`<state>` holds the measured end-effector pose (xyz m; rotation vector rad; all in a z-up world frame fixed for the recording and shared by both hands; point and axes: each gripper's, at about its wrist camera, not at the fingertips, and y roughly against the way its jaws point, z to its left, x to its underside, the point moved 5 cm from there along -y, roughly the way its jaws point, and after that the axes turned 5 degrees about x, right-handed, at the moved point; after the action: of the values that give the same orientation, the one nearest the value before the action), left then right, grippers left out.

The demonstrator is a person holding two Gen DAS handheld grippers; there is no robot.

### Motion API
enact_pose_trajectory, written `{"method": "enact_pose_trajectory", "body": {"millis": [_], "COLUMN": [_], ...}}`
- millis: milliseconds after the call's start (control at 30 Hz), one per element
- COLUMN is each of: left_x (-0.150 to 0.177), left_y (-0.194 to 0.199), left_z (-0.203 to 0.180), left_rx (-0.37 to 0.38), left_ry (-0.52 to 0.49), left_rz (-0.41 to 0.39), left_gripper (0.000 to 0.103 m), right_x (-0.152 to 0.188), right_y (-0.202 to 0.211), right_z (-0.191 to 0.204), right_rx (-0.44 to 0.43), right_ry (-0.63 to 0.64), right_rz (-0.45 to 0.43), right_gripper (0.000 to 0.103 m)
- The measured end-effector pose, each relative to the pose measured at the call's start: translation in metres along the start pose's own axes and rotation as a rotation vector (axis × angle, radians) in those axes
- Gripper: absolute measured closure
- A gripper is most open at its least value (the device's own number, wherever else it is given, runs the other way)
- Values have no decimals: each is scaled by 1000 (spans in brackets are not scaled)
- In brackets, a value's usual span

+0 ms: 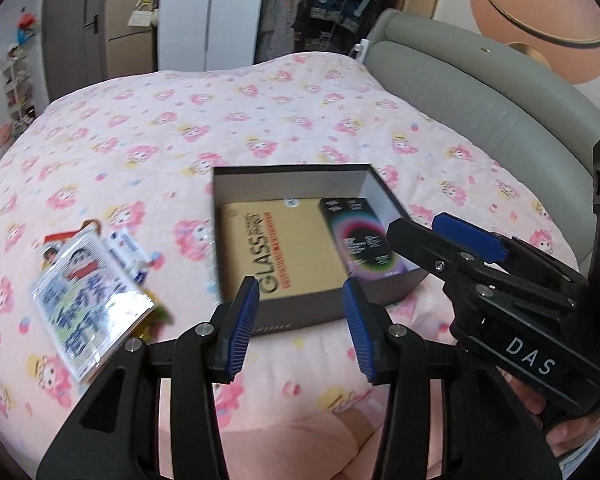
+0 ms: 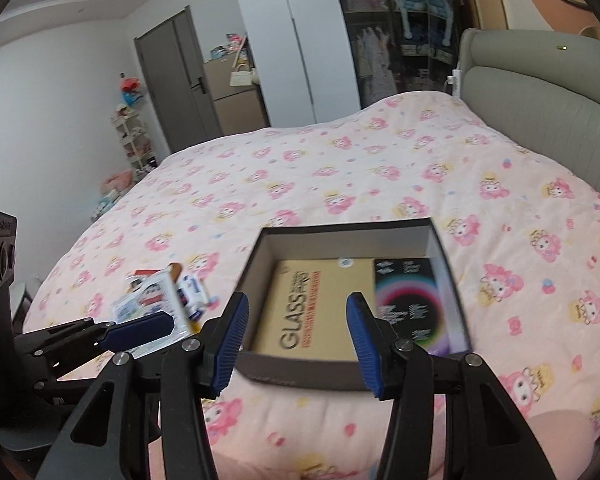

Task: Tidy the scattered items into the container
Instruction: 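Reach the right tool to the Shin-chan crayon pack and grasp it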

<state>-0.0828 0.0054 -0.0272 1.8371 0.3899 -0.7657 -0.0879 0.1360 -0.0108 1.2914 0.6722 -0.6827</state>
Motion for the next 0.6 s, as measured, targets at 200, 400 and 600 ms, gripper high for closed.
{"method": "enact_pose_trajectory", "body": {"millis": [200, 400, 600], "left_x": [17, 36, 55], "left_y": [15, 35, 43], "left_z": [39, 88, 140], "left_rx": [-55, -120, -201], "left_ry": [51, 144, 261], "left_rz": [-7, -22, -40], "left_gripper": [59, 58, 58], "right_x": [15, 22, 28], "right_y": [-7, -23, -49], "right_z": [38, 88, 141], "right_rx": [-42, -100, -146], "right_ry": [55, 120, 203], "right_rz": [30, 55, 78], "right_gripper": [56, 56, 56]}}
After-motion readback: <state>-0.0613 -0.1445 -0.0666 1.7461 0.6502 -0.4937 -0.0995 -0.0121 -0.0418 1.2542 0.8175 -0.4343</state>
